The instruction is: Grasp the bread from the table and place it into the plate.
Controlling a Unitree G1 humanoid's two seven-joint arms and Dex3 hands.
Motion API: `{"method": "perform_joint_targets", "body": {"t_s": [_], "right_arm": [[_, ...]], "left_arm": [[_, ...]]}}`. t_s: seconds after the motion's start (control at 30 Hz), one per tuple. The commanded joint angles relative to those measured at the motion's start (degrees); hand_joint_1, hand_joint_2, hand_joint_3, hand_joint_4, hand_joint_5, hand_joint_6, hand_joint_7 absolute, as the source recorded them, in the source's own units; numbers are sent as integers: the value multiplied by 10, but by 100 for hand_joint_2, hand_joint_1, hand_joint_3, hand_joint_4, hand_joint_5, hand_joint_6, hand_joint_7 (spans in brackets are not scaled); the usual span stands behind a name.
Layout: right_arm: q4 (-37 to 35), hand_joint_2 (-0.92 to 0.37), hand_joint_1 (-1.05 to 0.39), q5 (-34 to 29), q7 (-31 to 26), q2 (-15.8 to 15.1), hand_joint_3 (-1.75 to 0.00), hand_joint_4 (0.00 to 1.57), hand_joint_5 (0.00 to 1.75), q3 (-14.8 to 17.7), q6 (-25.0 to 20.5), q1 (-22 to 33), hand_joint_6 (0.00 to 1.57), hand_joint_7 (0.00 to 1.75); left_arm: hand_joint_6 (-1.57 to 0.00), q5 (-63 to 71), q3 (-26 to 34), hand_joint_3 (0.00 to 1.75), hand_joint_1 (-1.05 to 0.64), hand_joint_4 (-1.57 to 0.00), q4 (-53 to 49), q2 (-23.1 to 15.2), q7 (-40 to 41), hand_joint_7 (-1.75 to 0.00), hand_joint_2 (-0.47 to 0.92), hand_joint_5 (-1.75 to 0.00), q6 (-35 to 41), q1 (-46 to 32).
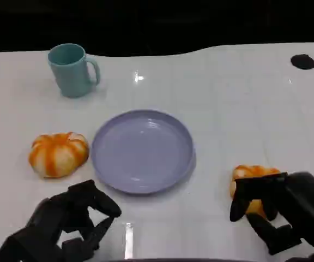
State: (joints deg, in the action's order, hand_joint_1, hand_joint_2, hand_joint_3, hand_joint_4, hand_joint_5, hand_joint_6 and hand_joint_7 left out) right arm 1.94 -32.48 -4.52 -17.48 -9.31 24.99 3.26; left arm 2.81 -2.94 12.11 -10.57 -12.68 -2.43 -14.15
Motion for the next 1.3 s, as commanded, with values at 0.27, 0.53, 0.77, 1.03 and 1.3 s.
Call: {"method": "perform_joint_targets", "body": {"t_s": [0.27,0.53,0.77,1.03,1.3], "right_arm": [[7,-9,6,5,0,-6,-145,102,171,2,1,6,97,118],[4,-10,6,1,-3,-7,-143,101,171,1,4,1,97,117],[4,-10,6,-1,-4,-5,-144,101,172,1,2,0,97,117],[17,-13,8,14,4,-4,-135,96,160,6,-3,1,96,100],[127,-28,-12,-55,59,-12,-91,75,92,8,-119,16,88,30]], "left_arm": [[-65,2,1,70,-29,-71,9,-9,-3,-124,78,-175,-5,-6],[-65,-4,4,70,-29,-71,13,-9,-6,-125,79,-175,6,-4],[-64,-4,4,69,-28,-72,10,-10,-5,-125,80,-175,3,-2],[-64,2,3,70,-28,-71,11,-10,-3,-126,79,-175,5,-1],[-64,-1,5,71,-27,-71,5,-12,-5,-127,78,-175,-1,2]]}}
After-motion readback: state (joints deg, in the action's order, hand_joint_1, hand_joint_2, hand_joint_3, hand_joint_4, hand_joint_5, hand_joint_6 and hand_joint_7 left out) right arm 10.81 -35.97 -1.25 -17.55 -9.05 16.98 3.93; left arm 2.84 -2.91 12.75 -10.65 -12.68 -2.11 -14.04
